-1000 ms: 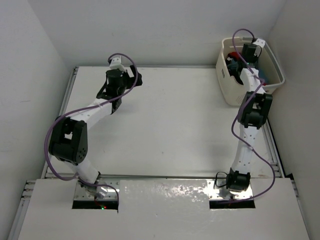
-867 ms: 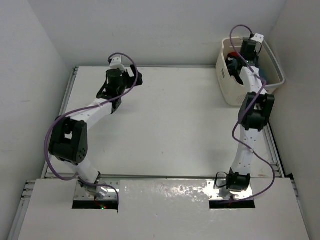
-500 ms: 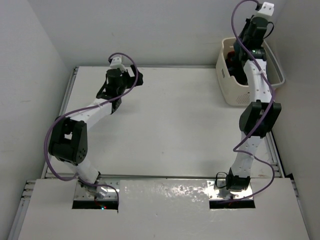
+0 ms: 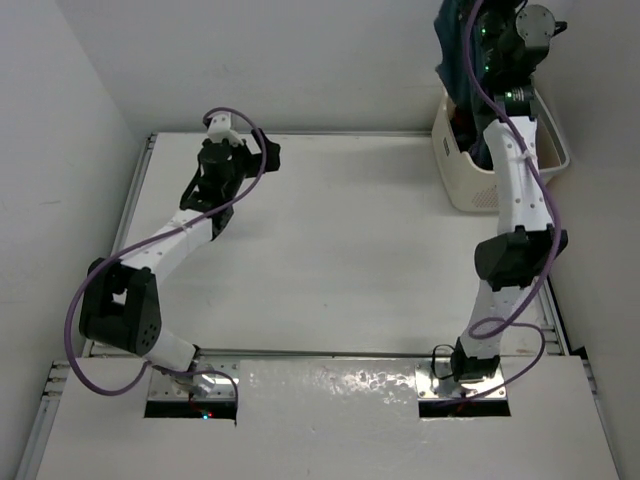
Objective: Fold and stack the t-shirts
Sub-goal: Grab crumpled tshirt from bin with the right arm, then move the tshirt to the center of the board
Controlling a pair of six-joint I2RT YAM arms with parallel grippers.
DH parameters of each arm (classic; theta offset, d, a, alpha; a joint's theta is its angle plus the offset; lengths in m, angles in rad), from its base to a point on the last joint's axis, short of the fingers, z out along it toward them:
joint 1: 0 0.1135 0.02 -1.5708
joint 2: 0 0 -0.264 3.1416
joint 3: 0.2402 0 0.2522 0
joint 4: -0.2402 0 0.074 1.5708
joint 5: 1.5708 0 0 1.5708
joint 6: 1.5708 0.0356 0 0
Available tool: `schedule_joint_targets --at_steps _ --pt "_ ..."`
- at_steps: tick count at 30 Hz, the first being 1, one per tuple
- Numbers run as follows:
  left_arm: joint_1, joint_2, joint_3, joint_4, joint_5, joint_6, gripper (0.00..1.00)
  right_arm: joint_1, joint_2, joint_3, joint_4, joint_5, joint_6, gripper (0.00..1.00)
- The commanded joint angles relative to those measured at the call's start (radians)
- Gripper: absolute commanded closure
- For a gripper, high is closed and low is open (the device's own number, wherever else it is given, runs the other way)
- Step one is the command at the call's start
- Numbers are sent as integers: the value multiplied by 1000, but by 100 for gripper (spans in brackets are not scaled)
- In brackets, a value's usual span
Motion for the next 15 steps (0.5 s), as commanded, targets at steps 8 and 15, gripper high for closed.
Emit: schedule_joint_targets --at_steps 8,15 --pt "10 -165 -73 57 3 -5 0 318 -159 100 379 -272 104 100" --pt "10 -260 -117 -9 -80 -5 0 354 -162 58 316 -151 58 100"
